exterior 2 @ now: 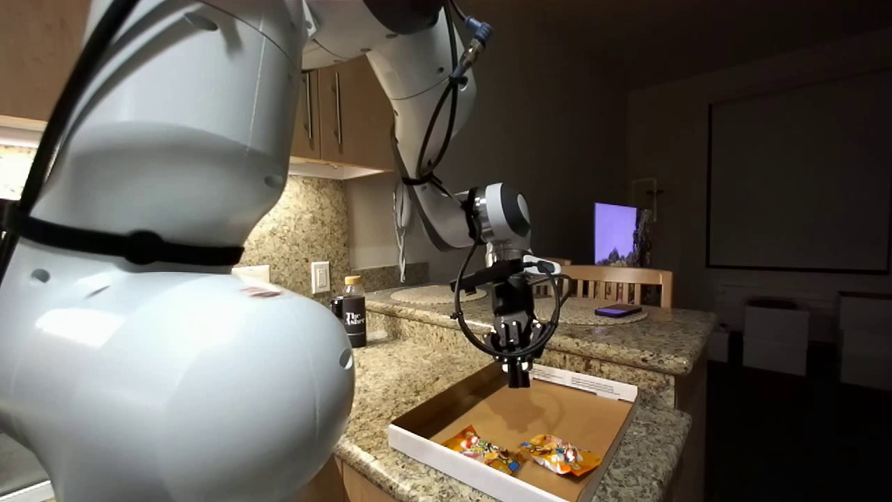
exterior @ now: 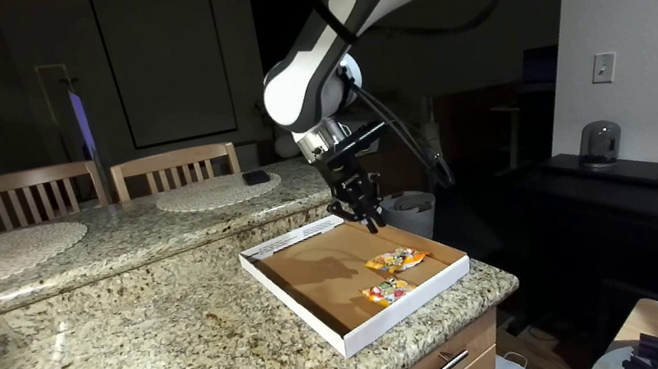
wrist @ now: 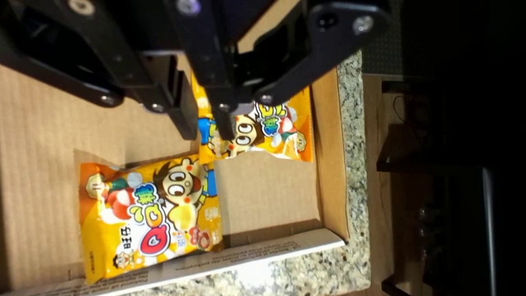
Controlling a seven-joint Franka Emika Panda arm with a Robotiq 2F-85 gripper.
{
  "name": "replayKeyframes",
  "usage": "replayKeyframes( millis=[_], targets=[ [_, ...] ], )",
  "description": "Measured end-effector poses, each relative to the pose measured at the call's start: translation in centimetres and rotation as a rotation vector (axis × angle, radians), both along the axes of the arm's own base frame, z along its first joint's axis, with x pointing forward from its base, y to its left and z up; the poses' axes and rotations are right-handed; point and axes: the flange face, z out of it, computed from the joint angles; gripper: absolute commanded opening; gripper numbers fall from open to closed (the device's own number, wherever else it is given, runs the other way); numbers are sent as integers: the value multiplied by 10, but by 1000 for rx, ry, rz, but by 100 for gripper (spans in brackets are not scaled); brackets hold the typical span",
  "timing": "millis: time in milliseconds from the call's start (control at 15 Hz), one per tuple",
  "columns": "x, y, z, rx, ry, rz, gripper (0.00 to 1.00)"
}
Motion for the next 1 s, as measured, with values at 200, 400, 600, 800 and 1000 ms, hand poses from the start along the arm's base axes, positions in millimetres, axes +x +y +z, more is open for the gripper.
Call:
replayKeyframes(
  millis=[200, 400, 600, 800, 1000],
  targets=[
    [-11, -7, -26, -53, 82, -17, 69],
    [-16, -12, -54, -86, 129, -1, 89],
    [-12, -9, -72, -86, 113, 26, 100],
    [-6, -5, -87, -92, 79, 63, 100],
    [-4, -7, -104, -130, 69, 84, 100]
  ],
)
